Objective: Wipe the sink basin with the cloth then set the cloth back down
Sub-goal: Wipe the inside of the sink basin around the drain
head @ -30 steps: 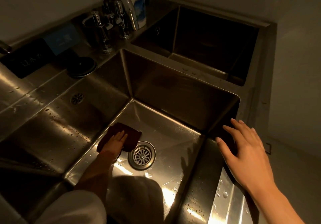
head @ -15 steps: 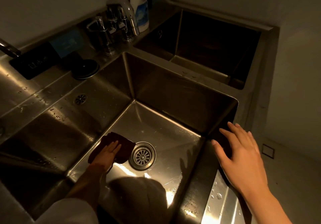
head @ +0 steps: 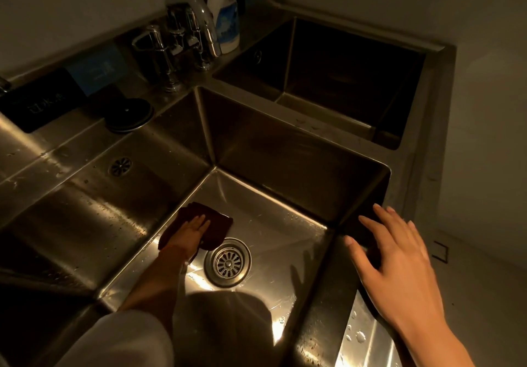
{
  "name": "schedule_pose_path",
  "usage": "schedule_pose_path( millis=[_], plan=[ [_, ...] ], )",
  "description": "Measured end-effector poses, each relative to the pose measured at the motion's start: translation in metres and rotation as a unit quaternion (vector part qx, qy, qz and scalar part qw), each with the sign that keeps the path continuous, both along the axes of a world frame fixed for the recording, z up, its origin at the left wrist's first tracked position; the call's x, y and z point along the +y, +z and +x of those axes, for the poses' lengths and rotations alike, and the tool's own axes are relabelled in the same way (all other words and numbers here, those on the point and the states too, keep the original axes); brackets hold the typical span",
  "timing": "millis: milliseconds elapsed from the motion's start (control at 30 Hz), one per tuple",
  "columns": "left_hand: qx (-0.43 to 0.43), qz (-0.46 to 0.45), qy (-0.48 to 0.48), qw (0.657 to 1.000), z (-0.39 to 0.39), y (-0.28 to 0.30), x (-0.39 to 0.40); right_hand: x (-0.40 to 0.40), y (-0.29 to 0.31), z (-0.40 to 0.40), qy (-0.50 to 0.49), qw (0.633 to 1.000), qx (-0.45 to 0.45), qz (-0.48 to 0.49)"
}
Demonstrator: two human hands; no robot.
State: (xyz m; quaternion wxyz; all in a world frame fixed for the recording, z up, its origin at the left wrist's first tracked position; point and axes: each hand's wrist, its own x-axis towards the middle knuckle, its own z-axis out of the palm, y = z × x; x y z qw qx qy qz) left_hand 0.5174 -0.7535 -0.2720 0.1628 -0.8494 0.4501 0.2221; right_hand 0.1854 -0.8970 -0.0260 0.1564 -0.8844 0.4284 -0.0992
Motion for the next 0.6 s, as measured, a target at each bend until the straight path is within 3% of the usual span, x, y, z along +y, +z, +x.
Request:
schedule_pose_path(
  millis=[600],
  plan=[
    [0.0,-0.036,-0.002,0.999,0.016,-0.003,-0.065,-0.002,-0.003,0.001,-0.001,1.0,-0.02,-0.003]
  ],
)
